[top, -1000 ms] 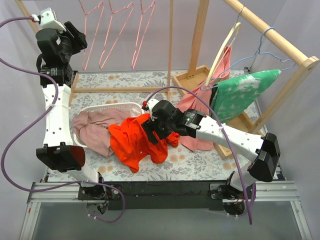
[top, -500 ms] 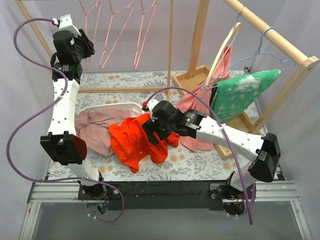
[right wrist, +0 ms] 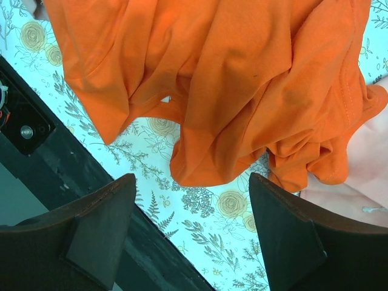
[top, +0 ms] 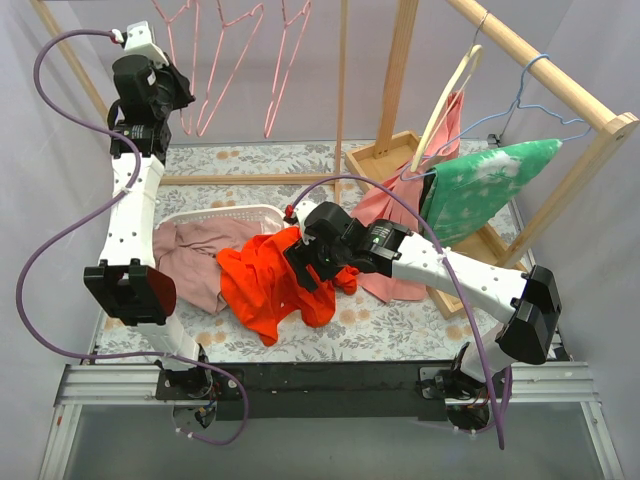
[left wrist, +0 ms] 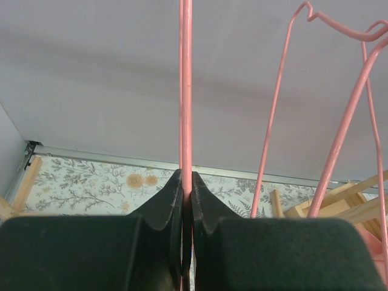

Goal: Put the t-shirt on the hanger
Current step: Pick up the hanger from the clothesline, then place the T-shirt on the hanger.

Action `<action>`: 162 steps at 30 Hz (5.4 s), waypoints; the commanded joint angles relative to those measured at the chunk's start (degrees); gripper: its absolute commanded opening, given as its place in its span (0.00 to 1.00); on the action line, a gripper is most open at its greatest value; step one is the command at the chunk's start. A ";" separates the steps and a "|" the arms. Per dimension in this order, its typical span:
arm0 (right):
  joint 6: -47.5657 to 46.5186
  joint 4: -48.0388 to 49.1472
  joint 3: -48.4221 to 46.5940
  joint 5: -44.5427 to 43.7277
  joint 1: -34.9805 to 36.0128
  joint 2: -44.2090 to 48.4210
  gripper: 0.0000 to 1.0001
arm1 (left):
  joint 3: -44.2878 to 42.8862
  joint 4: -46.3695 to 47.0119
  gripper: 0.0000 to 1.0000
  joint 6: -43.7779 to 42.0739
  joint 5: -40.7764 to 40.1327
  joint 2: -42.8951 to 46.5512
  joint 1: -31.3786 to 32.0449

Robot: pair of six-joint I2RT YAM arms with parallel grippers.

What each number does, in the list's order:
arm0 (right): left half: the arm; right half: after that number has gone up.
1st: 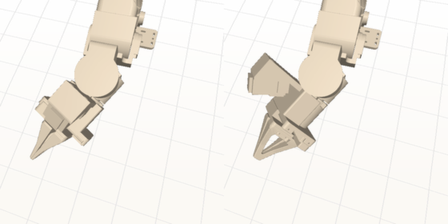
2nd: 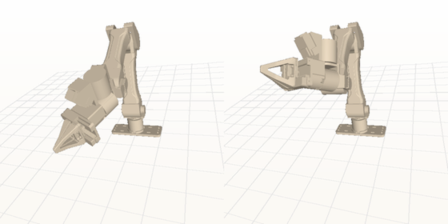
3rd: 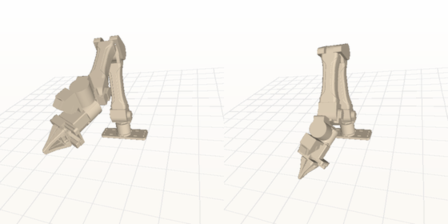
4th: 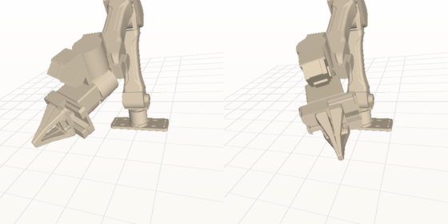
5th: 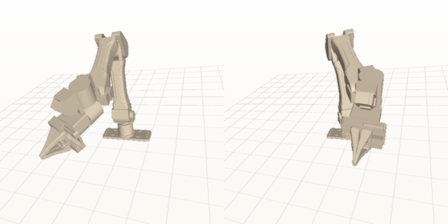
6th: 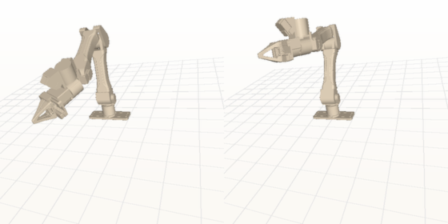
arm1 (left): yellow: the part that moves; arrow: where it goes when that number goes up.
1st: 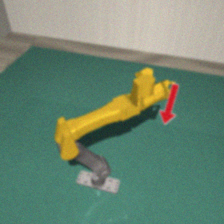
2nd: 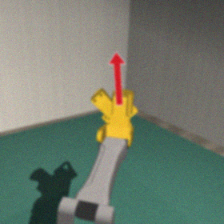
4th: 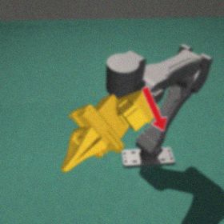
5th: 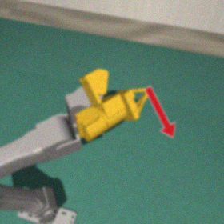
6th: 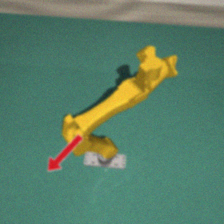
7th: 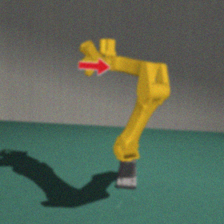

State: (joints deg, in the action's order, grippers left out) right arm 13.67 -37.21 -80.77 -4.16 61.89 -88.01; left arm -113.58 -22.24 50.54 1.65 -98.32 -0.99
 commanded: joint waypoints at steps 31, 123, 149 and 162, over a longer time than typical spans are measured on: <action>3.55 3.64 6.41 -2.95 -0.19 3.98 0.78 | 41.50 -16.15 0.00 0.59 -1.76 56.29 5.83; 2.68 -7.60 -21.24 -4.09 -11.79 -12.01 0.01 | 47.57 -43.24 0.00 -26.64 19.17 65.19 24.90; 1.88 -3.93 -38.18 1.69 -7.74 -14.12 0.05 | 66.64 1.66 0.00 -6.88 16.72 67.92 24.90; 6.10 2.58 -26.37 7.24 -13.19 -11.22 0.55 | 85.62 27.25 0.00 7.64 13.91 70.37 24.90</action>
State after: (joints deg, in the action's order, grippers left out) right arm 18.68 -35.68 -107.04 -1.80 49.06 -101.41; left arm -29.23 -8.56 53.23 19.86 -30.37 24.29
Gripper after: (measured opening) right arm 0.523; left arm 0.036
